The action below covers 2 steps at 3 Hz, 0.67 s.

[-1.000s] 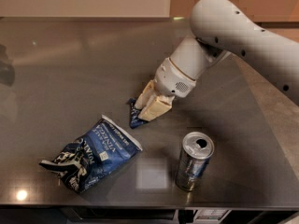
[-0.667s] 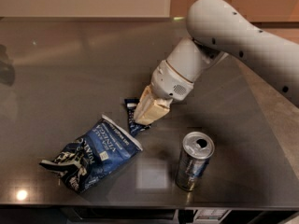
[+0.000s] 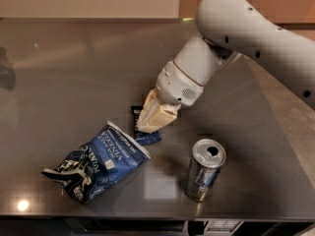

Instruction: Move rxbar blueberry near blue chip bag

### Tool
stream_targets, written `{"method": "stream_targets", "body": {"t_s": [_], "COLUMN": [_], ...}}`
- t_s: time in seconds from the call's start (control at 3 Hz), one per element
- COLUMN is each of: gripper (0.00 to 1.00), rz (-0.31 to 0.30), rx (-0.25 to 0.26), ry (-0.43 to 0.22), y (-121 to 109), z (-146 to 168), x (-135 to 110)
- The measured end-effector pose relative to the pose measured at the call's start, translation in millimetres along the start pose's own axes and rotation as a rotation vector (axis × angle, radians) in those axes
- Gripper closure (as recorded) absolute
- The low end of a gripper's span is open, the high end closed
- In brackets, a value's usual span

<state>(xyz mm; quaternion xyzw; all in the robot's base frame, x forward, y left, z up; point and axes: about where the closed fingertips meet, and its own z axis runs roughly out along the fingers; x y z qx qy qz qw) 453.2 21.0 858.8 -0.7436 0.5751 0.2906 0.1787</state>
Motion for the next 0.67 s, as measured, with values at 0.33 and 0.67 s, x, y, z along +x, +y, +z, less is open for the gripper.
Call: {"method": "stream_targets", "body": {"t_s": [0.33, 0.67], "gripper": [0.36, 0.13], "rz": [-0.001, -0.003], "rx": [0.0, 0.0], "ry": [0.001, 0.001], "y": [-0.6, -0.7], "z": [1.2, 2.3], "x": [-0.4, -1.5]}}
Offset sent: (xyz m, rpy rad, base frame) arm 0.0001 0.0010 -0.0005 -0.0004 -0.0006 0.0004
